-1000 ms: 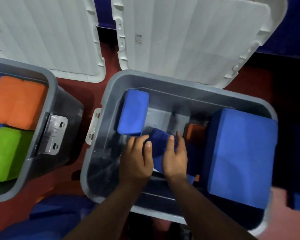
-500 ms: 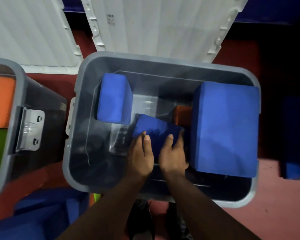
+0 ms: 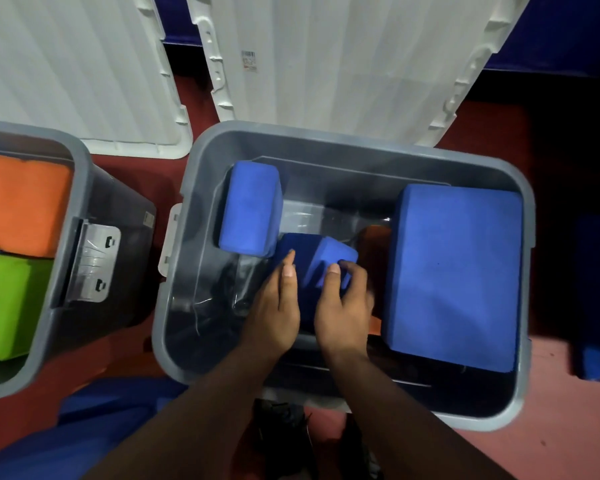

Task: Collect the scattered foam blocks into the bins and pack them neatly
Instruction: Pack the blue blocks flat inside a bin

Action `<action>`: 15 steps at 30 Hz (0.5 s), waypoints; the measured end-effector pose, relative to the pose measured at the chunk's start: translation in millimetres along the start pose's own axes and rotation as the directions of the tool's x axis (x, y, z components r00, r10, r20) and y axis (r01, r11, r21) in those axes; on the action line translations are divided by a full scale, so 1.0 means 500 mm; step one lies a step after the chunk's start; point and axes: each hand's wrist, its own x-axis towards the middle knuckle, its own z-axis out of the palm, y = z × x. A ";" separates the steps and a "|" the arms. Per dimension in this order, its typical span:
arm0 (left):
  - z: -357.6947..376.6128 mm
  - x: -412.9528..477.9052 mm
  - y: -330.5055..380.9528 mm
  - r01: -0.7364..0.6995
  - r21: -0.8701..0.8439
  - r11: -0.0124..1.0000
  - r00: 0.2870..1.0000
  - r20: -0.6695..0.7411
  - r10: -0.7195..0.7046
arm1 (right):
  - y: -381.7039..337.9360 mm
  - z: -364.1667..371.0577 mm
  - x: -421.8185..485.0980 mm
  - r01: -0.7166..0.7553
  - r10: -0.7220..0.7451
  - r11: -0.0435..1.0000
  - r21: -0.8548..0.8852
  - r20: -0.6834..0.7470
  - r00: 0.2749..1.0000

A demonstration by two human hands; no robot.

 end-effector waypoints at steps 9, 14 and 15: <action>-0.042 -0.051 -0.010 -0.177 0.087 0.980 0.982 -0.054 0.182 | -0.021 -0.004 -0.059 0.175 -0.167 0.983 -0.059 0.118 0.979; -0.091 -0.106 -0.004 -0.162 0.185 0.969 0.957 -0.211 0.200 | -0.039 0.015 -0.113 0.300 -0.286 0.952 -0.053 0.184 0.940; -0.102 -0.114 -0.003 -0.171 0.194 0.966 0.949 -0.231 0.214 | -0.044 0.022 -0.121 0.303 -0.288 0.952 -0.048 0.194 0.938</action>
